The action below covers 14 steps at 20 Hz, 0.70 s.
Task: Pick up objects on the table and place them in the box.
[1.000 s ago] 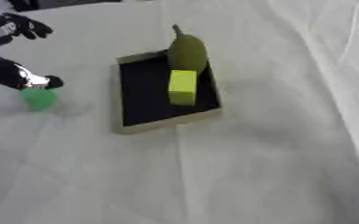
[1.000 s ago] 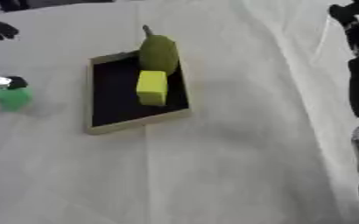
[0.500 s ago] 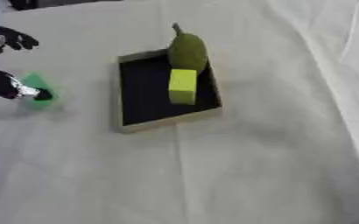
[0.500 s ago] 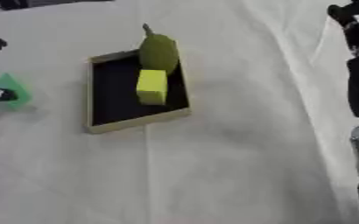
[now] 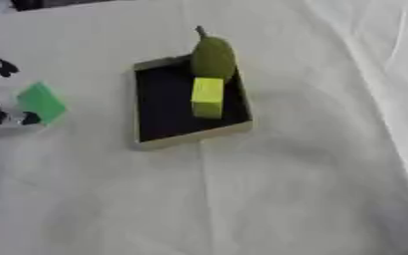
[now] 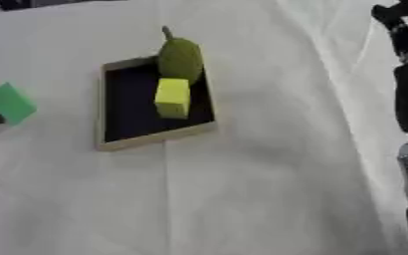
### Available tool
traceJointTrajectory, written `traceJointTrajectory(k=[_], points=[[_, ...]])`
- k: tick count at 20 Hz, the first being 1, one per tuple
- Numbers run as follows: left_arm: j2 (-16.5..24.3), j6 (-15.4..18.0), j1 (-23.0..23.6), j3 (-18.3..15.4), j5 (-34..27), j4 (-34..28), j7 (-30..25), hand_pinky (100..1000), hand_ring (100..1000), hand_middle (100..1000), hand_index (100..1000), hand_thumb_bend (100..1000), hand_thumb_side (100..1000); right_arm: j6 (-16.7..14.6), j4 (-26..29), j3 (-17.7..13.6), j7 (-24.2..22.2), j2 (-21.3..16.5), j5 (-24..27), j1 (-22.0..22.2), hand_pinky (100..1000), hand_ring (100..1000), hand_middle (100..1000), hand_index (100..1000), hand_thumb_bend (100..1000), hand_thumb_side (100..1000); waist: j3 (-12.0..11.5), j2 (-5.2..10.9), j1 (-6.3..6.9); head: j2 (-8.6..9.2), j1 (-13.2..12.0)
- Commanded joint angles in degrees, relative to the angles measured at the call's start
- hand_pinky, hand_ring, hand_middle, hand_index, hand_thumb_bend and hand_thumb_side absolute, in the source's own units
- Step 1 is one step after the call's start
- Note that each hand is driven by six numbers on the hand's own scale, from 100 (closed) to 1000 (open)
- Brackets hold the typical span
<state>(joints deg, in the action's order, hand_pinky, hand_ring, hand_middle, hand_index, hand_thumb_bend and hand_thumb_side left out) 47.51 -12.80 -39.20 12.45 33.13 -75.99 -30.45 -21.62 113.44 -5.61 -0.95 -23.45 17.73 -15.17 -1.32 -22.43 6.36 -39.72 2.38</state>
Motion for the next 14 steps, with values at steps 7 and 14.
traceJointTrajectory(k=[7, 14], points=[[-0.4, 0.0, -3.7, -0.1, -3.0, 2.7, -2.7, 933, 873, 786, 895, 582, 421, 0.5, 1.2, -0.1, -0.1, -0.6, -0.3, -0.9, 893, 958, 587, 814, 100, 636, 0.7, 1.23, -0.18, 0.67, -0.6], [-1.9, 0.9, -5.2, 0.4, 1.1, 5.6, -2.6, 924, 870, 779, 879, 564, 357, 1.0, 1.2, -0.1, 0.0, -0.3, -0.4, -1.4, 894, 960, 586, 814, 100, 639, 1.4, 0.64, 0.41, 1.17, -0.9]])
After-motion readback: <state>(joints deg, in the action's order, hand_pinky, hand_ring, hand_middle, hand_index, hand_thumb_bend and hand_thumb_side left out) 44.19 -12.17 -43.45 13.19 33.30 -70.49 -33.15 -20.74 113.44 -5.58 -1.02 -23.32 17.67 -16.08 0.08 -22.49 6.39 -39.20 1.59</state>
